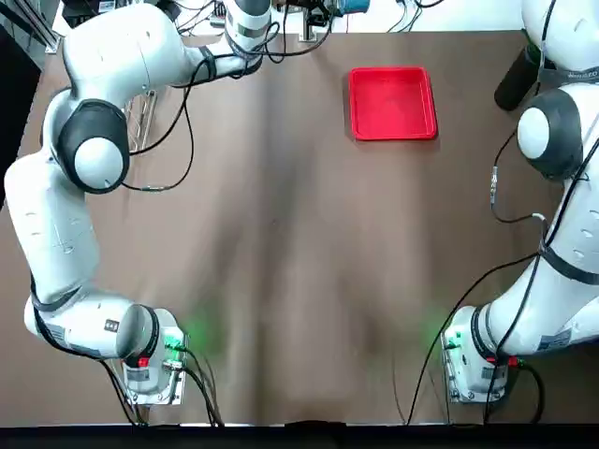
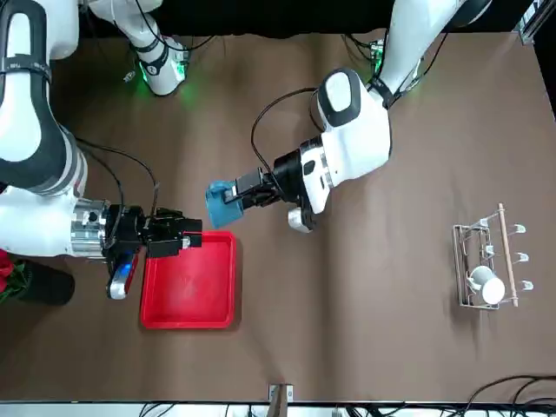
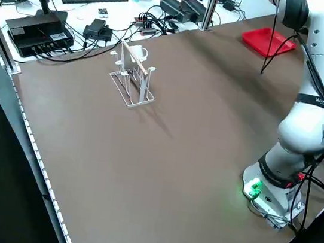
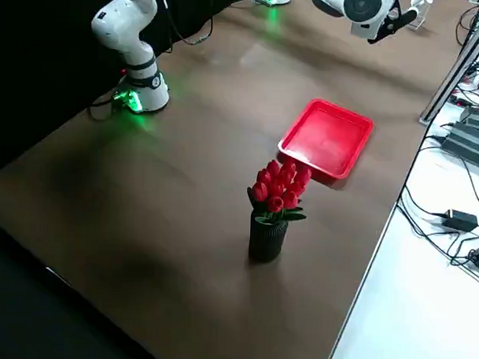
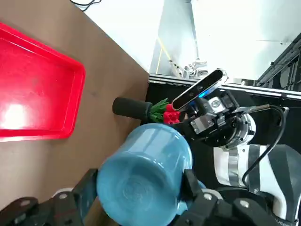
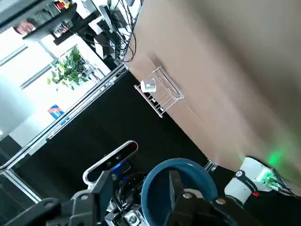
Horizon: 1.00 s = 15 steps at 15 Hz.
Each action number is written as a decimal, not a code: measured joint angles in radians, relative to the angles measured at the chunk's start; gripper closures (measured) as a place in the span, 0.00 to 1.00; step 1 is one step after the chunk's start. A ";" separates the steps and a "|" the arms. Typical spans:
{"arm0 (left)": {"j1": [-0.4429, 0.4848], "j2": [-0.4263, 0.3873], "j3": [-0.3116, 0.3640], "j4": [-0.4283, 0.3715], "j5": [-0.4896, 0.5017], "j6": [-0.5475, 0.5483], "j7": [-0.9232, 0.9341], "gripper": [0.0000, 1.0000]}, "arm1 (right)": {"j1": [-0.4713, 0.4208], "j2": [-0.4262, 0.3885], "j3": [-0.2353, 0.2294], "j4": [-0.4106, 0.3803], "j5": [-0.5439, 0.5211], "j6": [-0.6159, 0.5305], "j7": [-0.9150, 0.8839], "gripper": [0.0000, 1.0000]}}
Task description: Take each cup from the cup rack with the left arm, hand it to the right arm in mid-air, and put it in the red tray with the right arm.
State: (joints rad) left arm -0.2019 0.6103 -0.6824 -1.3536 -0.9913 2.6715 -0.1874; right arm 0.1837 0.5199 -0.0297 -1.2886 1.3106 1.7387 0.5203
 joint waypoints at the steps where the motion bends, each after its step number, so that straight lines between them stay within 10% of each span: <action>1: 0.000 0.000 0.000 0.000 0.000 0.000 0.000 0.22 | 0.008 0.001 0.000 0.000 0.001 0.000 0.000 0.44; 5: 0.000 0.000 0.000 0.003 0.000 0.000 0.010 0.22 | 0.048 0.004 0.001 0.000 0.002 0.000 0.000 0.46; 9: -0.002 0.002 0.002 0.002 0.001 -0.001 0.018 0.22 | 0.056 0.009 0.000 0.001 0.010 -0.001 0.004 0.83; 12: -0.005 0.005 0.004 0.003 0.002 0.000 0.049 0.23 | 0.056 0.010 -0.002 0.001 0.010 -0.005 0.006 0.87; 15: -0.005 0.005 0.004 0.008 0.002 0.016 0.050 0.05 | 0.054 0.011 -0.005 0.001 0.009 -0.004 0.002 0.88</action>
State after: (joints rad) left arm -0.2072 0.6153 -0.6785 -1.3455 -0.9892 2.6870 -0.1377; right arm 0.2380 0.5305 -0.0344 -1.2872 1.3200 1.7344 0.5226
